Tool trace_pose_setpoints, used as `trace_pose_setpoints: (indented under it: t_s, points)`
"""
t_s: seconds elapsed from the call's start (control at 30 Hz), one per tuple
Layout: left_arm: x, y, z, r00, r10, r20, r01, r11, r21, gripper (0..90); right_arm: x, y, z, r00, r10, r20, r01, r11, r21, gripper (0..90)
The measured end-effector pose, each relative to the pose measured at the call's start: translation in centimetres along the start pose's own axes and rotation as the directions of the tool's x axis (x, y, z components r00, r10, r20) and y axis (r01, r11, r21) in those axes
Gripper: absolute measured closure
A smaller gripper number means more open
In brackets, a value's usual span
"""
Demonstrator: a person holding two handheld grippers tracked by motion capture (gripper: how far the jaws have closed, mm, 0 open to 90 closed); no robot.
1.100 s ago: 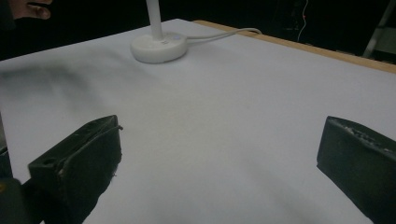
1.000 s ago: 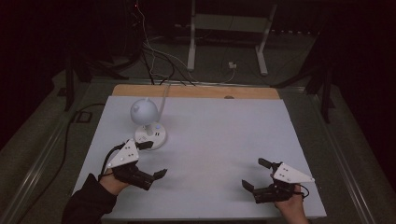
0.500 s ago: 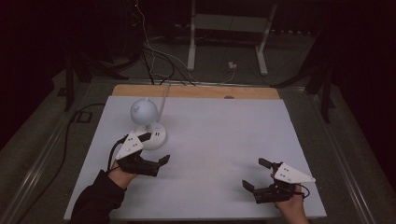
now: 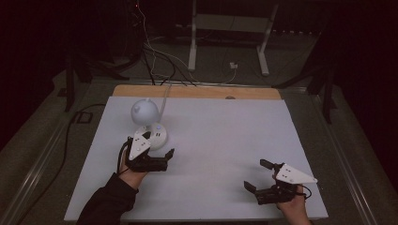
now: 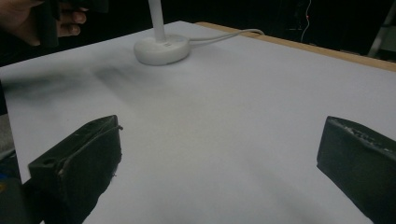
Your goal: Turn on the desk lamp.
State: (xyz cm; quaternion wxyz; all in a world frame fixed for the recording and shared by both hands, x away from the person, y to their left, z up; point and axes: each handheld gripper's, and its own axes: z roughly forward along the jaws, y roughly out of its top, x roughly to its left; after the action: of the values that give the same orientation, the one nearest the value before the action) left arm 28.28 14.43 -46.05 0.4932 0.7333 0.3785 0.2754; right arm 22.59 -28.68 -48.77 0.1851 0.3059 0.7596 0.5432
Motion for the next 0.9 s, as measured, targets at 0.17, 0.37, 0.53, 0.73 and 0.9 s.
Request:
trace_pose_setpoints:
  t_s: [0.17,0.37,0.53,0.73,0.9]
  points:
    - [-0.2,-0.2,0.6,0.9986,-0.018,-0.049,0.018,0.9998,-0.001,0.3,0.0,0.0,-0.1,1.0,0.002,0.002,-0.002,1.0,-0.002,0.0]
    - [-0.2,-0.4,1.1,0.9955,-0.083,-0.044,0.085,0.9962,0.022,0.3,-0.1,0.0,-0.1,1.0,0.001,0.003,-0.001,1.0,-0.003,0.0]
    - [-0.5,-0.6,1.6,0.9877,-0.093,-0.126,0.098,0.9946,0.034,0.3,0.0,0.0,-0.1,1.0,0.001,0.003,-0.001,1.0,-0.005,0.0]
    - [-0.5,-0.7,2.2,0.9773,-0.096,-0.189,0.113,0.9902,0.082,0.3,-0.1,0.0,-0.1,1.0,0.003,0.0,-0.003,1.0,-0.006,0.0]
    - [-0.2,-0.8,2.8,0.965,-0.121,-0.233,0.148,0.9837,0.102,1.3,-0.1,0.0,-0.1,1.0,0.007,-0.002,-0.007,1.0,-0.007,0.0]
